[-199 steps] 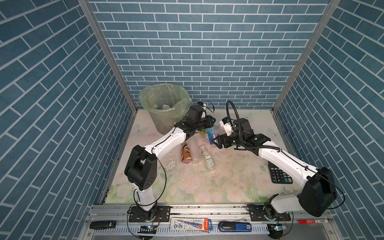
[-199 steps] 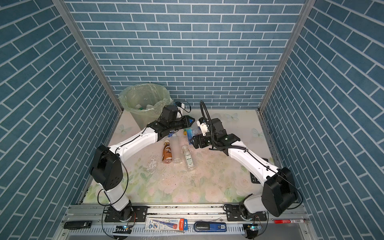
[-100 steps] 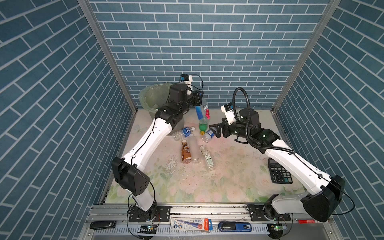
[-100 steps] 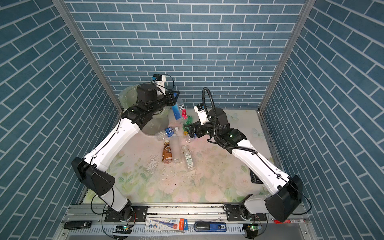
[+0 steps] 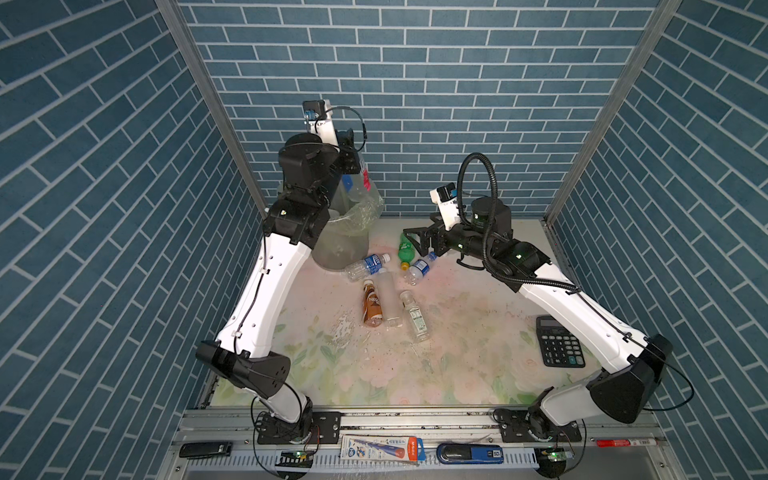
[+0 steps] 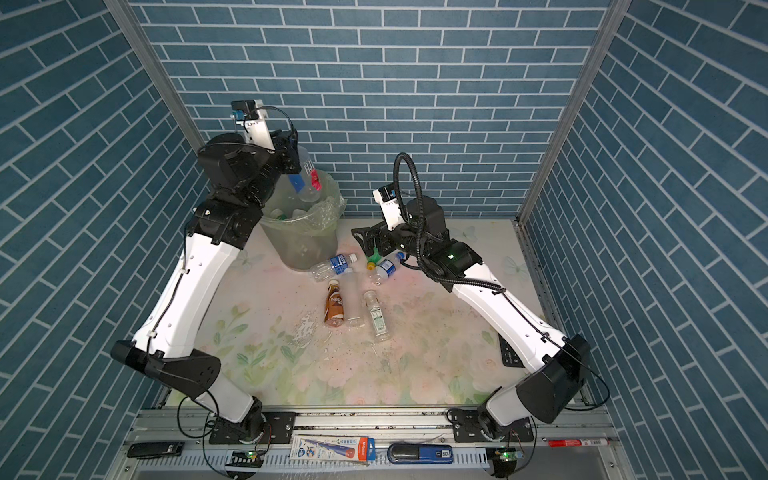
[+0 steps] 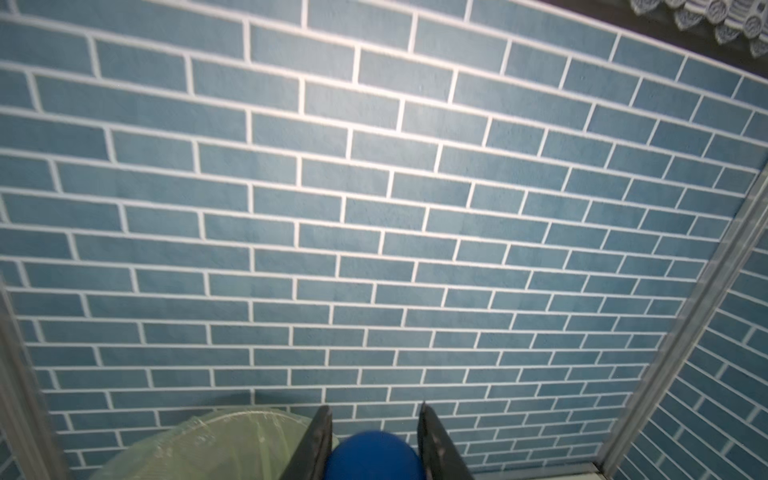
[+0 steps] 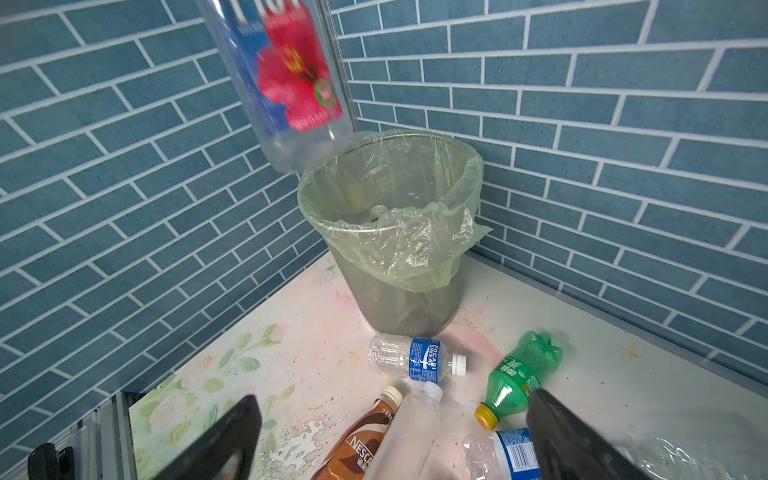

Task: Throw the plastic bottles in the bin
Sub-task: 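Carry the Fiji bottle over the bin with the left gripper while the right gripper releases, then open the left gripper above the bin to drop the Fiji bottle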

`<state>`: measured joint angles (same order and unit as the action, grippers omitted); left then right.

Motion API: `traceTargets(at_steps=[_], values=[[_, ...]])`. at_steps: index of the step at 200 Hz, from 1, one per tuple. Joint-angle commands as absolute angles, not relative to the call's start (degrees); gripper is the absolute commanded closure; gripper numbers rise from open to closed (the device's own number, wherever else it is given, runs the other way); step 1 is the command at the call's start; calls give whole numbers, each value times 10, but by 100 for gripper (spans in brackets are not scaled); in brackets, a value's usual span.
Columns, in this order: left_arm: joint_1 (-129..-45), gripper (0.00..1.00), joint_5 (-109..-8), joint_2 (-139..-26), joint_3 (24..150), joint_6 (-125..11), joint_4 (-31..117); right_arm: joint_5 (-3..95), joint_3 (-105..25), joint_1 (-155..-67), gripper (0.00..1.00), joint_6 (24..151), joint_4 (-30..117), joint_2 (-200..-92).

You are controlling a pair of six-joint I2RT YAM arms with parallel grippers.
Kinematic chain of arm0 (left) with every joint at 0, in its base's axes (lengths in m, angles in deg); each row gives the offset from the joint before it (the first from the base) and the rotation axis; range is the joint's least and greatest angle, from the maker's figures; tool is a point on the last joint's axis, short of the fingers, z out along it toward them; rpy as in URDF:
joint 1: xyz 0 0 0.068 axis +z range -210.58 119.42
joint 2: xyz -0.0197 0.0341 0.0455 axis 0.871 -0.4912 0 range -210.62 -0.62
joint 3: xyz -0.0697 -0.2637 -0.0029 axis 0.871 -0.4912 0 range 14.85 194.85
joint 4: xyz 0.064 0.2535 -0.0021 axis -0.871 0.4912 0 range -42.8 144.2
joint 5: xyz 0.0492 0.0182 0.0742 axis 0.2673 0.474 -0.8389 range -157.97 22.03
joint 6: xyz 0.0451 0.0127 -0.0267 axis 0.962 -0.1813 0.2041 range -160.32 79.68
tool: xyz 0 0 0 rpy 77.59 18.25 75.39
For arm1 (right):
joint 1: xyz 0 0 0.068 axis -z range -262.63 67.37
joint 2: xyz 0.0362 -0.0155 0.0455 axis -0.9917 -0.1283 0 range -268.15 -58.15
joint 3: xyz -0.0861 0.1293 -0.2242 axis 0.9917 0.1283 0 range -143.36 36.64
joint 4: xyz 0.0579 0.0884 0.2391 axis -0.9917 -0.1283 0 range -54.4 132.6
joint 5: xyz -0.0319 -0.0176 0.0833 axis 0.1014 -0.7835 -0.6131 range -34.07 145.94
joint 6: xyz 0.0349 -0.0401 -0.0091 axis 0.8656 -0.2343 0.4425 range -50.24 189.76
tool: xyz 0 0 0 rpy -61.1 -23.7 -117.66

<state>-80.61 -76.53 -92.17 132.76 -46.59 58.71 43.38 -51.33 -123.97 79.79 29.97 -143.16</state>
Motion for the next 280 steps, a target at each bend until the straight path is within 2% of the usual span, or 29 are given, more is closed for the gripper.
traceTargets(at_steps=[1,29,44,50,59,76,81,116,218,248,280], values=[[-785,71,-799,-906,1341,-416,513,428,-548,-1243,1,776,301,-1447],[-753,71,-780,-937,1346,-456,506,425,-557,-1242,1,776,294,-1461],[-731,71,-765,-991,1373,-486,540,422,-564,-1243,1,777,290,-1470],[-725,67,-765,-1020,1402,-495,575,421,-566,-1243,1,778,289,-1473],[-717,53,-747,-1063,1453,-509,640,419,-568,-1244,1,780,287,-1476],[-715,8,-700,-1103,1508,-523,715,418,-567,-1244,1,779,283,-1477],[-716,1,-691,-1100,1499,-529,712,419,-565,-1244,1,778,282,-1476],[-718,1,-693,-1038,1400,-554,653,426,-552,-1244,1,774,280,-1471],[-730,1,-680,-989,1356,-564,658,435,-513,-1243,1,784,305,-1450],[-754,1,-666,-977,1337,-568,675,467,-502,-1243,1,785,296,-1441],[-794,1,-662,-940,1262,-583,673,506,-469,-1240,1,789,287,-1422]])
